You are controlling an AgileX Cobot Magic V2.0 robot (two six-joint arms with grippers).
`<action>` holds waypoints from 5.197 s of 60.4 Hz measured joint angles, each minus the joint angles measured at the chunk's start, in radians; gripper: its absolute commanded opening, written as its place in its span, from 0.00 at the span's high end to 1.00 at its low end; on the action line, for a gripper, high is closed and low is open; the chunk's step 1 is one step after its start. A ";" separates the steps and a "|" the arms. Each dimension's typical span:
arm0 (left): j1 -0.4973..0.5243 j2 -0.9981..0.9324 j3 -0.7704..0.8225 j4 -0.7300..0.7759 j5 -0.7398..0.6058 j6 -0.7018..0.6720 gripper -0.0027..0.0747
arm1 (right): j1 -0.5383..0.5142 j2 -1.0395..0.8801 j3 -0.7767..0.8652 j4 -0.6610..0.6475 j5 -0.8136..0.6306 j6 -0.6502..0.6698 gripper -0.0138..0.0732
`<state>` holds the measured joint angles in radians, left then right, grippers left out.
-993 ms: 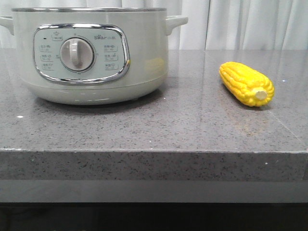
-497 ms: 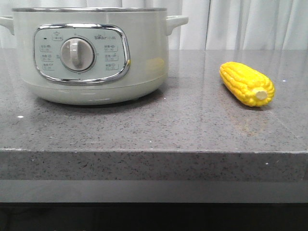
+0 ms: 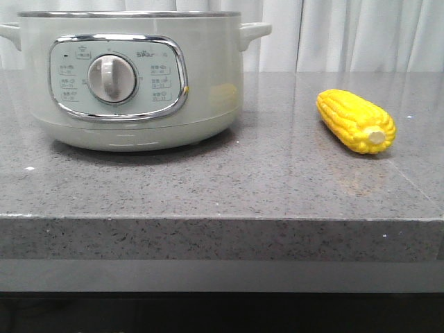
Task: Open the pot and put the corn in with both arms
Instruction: 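Lower the right gripper over the yellow corn cob and close on it, then carry the corn cob with the right gripper over the open pot, then open the right gripper to drop the corn into the pot, then withdraw the right gripper and bring the lid back over the pot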
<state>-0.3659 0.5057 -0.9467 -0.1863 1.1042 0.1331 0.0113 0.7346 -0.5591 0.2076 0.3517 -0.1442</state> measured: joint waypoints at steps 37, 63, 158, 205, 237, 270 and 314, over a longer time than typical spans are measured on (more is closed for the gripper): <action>0.000 -0.077 0.019 -0.002 0.022 -0.005 0.53 | 0.173 0.767 -0.495 0.182 0.100 0.000 0.09; 0.000 -0.077 0.019 -0.002 0.022 -0.006 0.53 | 0.176 0.869 -0.553 0.187 0.137 0.000 0.46; 0.000 -0.077 0.019 -0.004 0.022 -0.006 0.53 | 0.567 1.164 -1.246 0.185 0.293 -0.078 0.29; 0.000 -0.077 0.019 -0.004 0.022 -0.006 0.53 | 0.403 1.038 -1.215 0.166 0.313 -0.078 0.92; 0.000 -0.077 0.019 -0.004 0.022 -0.006 0.53 | 0.138 0.528 -0.578 0.108 0.109 -0.136 0.92; 0.000 -0.019 0.019 -0.004 -0.047 -0.006 0.53 | 0.149 -0.186 0.101 0.124 -0.071 -0.158 0.92; 0.000 0.822 -0.643 -0.002 -0.161 0.018 0.53 | 0.149 -0.487 0.238 0.139 -0.086 -0.158 0.92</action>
<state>-0.3659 1.3276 -1.5895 -0.1887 0.9436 0.1510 0.1599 0.2477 -0.3208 0.3465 0.2654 -0.3023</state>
